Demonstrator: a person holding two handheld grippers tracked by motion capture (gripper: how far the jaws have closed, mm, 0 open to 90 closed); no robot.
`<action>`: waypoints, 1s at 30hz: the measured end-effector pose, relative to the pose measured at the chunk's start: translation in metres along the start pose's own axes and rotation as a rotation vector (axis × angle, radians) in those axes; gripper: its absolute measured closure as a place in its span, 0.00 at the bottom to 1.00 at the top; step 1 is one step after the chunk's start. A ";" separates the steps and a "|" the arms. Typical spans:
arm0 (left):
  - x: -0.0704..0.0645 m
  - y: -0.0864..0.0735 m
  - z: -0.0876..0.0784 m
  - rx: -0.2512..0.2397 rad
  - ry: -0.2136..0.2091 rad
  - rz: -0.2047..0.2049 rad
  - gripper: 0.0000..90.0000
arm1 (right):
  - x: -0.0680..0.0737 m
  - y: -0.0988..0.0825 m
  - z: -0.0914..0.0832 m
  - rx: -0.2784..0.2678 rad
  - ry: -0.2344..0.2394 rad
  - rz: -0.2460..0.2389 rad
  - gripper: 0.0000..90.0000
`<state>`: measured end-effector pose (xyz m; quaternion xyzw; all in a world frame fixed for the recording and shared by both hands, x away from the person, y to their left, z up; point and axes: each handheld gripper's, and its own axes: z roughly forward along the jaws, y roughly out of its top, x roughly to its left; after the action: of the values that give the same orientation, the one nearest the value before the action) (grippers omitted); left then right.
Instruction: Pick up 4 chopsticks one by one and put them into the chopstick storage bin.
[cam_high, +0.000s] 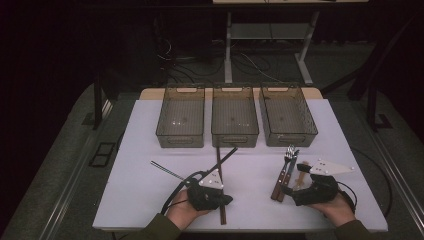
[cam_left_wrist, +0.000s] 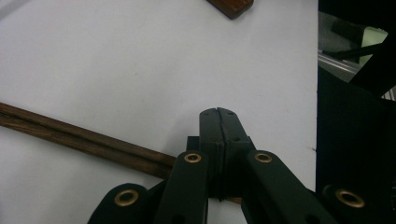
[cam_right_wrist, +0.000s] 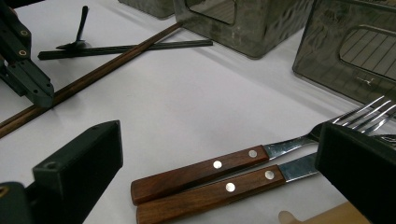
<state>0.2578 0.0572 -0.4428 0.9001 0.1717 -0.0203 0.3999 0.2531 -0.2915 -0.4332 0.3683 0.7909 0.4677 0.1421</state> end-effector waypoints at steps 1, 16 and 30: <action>0.000 0.000 0.000 0.000 -0.001 -0.005 1.00 | 0.000 0.000 0.000 -0.002 -0.001 -0.001 0.01; -0.001 -0.002 0.003 0.044 -0.006 -0.004 1.00 | -0.001 0.000 -0.001 -0.005 -0.003 -0.001 0.01; -0.002 -0.002 0.002 0.047 -0.004 -0.009 1.00 | -0.001 0.000 -0.001 -0.004 -0.004 0.000 0.01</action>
<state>0.2553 0.0567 -0.4453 0.9085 0.1744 -0.0277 0.3787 0.2531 -0.2924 -0.4325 0.3689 0.7898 0.4683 0.1445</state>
